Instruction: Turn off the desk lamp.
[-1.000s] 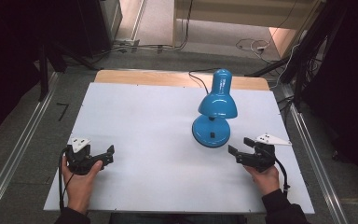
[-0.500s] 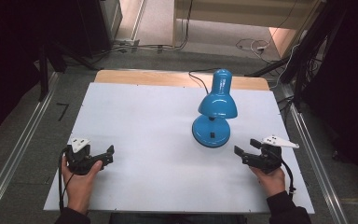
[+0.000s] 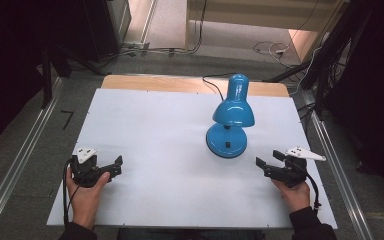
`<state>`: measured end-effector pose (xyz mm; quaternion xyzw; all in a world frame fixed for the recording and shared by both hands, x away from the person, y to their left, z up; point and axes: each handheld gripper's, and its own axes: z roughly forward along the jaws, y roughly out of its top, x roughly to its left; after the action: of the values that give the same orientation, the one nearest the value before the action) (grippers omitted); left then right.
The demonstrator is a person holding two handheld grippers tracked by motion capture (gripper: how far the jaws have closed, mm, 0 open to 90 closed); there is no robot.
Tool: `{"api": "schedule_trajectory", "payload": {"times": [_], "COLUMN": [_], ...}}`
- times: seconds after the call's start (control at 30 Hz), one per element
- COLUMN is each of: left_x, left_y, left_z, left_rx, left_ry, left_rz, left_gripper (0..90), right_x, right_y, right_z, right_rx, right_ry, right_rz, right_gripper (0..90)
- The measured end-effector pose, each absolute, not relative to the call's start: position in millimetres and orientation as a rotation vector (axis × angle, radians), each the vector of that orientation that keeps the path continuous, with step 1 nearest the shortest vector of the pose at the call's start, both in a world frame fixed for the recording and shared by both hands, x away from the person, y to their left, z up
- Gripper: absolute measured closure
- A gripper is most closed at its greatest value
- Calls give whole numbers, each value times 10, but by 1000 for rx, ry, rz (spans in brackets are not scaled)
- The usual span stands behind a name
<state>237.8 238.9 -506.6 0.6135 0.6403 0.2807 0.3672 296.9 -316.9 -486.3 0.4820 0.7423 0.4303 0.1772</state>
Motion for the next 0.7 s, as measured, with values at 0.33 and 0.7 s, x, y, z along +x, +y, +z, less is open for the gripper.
{"api": "schedule_trajectory", "payload": {"times": [0.33,0.7], "left_x": [2383,2385], "left_y": [2396,2394], "left_z": [-5071,-5072], "left_rx": [1573,1573], "left_ry": [1649,1649], "left_rz": [714,713], "left_gripper": [11,12], "right_x": [2961,2939], "right_y": [-3248,-3357], "right_z": [-4881,-4879], "right_rx": [1383,1412], "right_ry": [2087,2055], "right_rz": [1202,1198], "right_gripper": [177,177]}}
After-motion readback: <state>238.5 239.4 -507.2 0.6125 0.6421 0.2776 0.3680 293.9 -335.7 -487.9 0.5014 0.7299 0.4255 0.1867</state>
